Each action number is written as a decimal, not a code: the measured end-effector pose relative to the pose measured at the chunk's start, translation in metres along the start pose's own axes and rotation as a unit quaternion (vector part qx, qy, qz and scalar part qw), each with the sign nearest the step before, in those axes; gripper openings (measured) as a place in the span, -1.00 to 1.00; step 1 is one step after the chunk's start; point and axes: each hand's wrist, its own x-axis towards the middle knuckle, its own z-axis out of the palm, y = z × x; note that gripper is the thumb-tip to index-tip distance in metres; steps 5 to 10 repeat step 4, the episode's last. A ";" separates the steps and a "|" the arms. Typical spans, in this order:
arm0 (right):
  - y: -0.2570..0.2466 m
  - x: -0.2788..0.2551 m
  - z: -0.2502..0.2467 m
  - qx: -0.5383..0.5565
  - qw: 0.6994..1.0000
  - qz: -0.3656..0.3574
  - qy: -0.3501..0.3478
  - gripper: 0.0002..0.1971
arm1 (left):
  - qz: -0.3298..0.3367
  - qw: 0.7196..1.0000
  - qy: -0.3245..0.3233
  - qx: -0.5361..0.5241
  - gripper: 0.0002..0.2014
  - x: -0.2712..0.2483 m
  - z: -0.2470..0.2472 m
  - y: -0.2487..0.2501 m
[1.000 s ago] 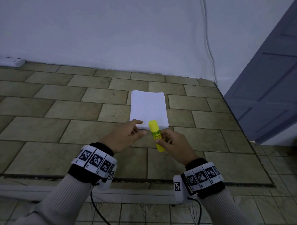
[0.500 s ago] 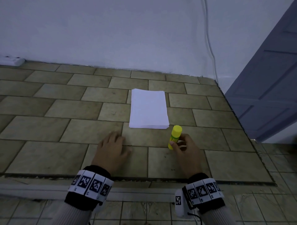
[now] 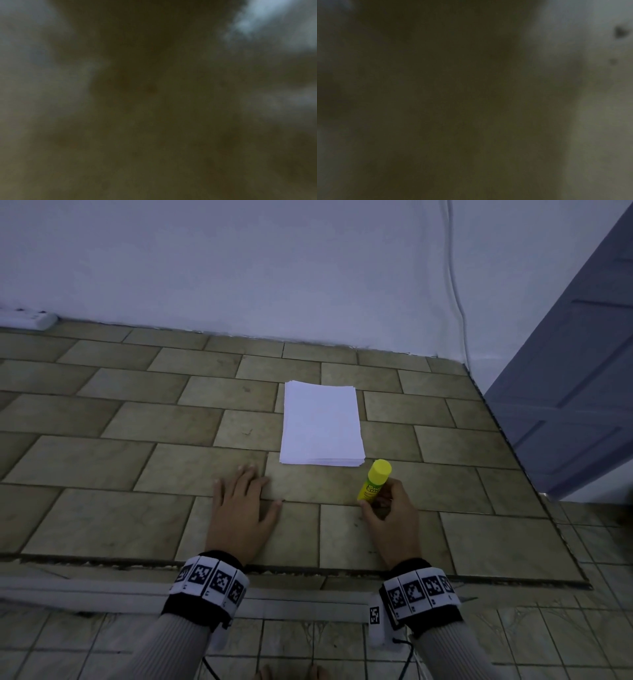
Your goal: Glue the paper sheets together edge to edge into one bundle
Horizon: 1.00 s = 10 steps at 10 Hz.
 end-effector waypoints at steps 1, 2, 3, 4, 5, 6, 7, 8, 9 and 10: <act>-0.001 -0.001 0.000 -0.001 1.000 -0.003 -0.001 -0.65 | 0.002 1.000 0.001 -0.008 -0.26 0.000 0.002 -0.002; -0.002 -0.001 -0.001 -0.003 1.000 0.005 -0.002 -0.64 | 0.001 1.000 -0.002 -0.005 -0.26 0.000 0.003 -0.002; 0.002 -0.001 0.001 0.011 1.000 0.019 -0.007 -0.54 | 0.000 1.000 -0.004 -0.012 -0.24 0.002 0.004 -0.004; 0.000 0.004 -0.005 0.033 0.999 0.021 0.010 -0.37 | -0.007 0.997 0.018 -0.072 -0.23 0.005 -0.005 -0.004; 0.000 0.004 -0.005 0.033 0.999 0.021 0.010 -0.37 | -0.007 0.997 0.018 -0.072 -0.23 0.005 -0.005 -0.004; 0.000 0.004 -0.005 0.033 0.999 0.021 0.010 -0.37 | -0.007 0.997 0.018 -0.072 -0.23 0.005 -0.005 -0.004; 0.000 0.004 -0.005 0.033 0.999 0.021 0.010 -0.37 | -0.007 0.997 0.018 -0.072 -0.23 0.005 -0.005 -0.004; 0.000 0.004 -0.005 0.033 0.999 0.021 0.010 -0.37 | -0.007 0.997 0.018 -0.072 -0.23 0.005 -0.005 -0.004; 0.000 0.004 -0.005 0.033 0.999 0.021 0.010 -0.37 | -0.007 0.997 0.018 -0.072 -0.23 0.005 -0.005 -0.004; 0.000 0.004 -0.005 0.033 0.999 0.021 0.010 -0.37 | -0.007 0.997 0.018 -0.072 -0.23 0.005 -0.005 -0.004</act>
